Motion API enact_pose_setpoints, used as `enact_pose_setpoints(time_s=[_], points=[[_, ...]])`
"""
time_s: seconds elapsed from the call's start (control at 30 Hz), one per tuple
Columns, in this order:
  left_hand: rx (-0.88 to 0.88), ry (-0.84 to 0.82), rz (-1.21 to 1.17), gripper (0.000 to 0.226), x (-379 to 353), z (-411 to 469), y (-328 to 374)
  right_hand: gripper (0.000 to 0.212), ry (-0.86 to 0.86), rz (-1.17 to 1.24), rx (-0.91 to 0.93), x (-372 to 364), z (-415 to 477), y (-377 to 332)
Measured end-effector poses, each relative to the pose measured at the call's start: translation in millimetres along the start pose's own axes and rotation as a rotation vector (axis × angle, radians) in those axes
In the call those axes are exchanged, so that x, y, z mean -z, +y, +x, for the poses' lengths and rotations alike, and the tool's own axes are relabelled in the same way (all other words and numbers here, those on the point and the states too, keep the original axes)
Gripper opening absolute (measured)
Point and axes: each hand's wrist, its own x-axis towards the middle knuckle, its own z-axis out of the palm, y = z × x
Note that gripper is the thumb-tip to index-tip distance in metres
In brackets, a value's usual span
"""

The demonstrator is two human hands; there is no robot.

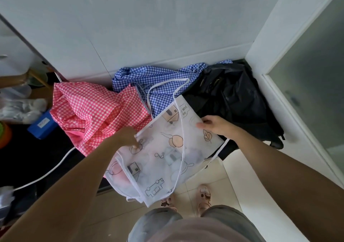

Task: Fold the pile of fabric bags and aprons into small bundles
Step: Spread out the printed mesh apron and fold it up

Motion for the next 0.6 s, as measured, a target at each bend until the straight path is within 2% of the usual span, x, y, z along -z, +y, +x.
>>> enact_pose_setpoints(time_s=[0.1,0.17,0.33,0.43,0.5,0.57,0.6], points=[[-0.062,-0.042,0.003,0.065,8,-5,1,0.049,-0.074,-0.12,-0.077,-1,2,-1],[-0.119,-0.025,-0.002,0.064,24,-11,6,0.044,-0.072,-0.095,-0.083,1,-2,-6],[-0.319,0.243,0.083,0.028,89,-5,32,0.021,0.116,0.179,0.077,38,-25,-30],[-0.381,0.39,0.068,0.025,116,21,69,0.021,0.277,0.242,0.106,81,-37,-32],[-0.372,0.485,0.031,0.031,117,36,96,0.022,0.369,0.254,0.083,104,-38,-21],[-0.275,0.563,-0.062,0.045,109,40,119,0.026,0.436,0.26,0.038,121,-34,-1],[-0.211,0.572,-0.131,0.045,101,39,126,0.03,0.463,0.251,0.01,125,-31,11]])
